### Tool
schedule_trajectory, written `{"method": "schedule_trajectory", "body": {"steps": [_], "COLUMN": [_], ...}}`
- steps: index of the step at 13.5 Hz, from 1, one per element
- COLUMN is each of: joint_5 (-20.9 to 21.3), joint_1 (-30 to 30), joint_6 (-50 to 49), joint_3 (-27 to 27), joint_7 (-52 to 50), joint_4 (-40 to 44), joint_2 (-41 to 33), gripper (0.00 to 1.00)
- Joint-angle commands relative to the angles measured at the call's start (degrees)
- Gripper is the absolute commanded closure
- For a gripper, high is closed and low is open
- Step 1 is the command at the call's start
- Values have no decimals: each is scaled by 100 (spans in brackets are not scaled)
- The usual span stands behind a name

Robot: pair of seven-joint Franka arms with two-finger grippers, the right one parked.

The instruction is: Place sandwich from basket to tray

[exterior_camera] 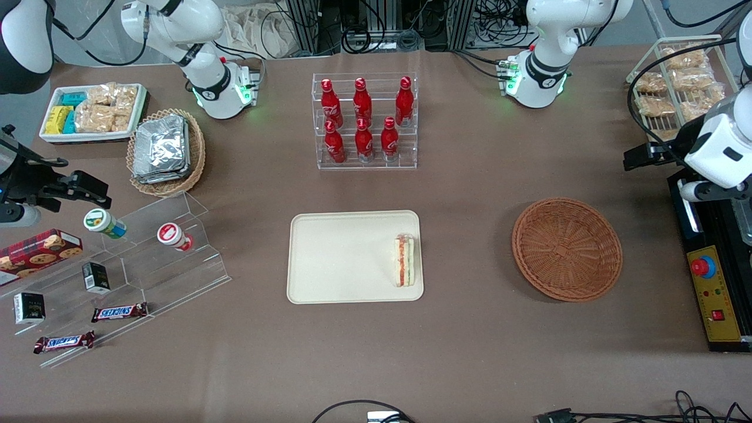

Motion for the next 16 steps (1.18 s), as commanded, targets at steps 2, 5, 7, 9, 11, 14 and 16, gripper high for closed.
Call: {"method": "schedule_trajectory", "body": {"steps": [2,5,7,9,11,14,16], "joint_5": [-34,-34,-34,-34,-34,-34,-34], "joint_1": [162,162,162,153,144,135,135], "joint_6": [602,593,576,576,637,620,628], "joint_3": [-93,-85,-76,-76,-76,-76,-76], "joint_7": [51,165,165,165,165,165,156], "joint_4": [-917,-855,-820,-820,-838,-838,-838], "joint_2": [-652,-617,-600,-591,-565,-573,-564], "gripper": [0,0,0,0,0,0,0]}}
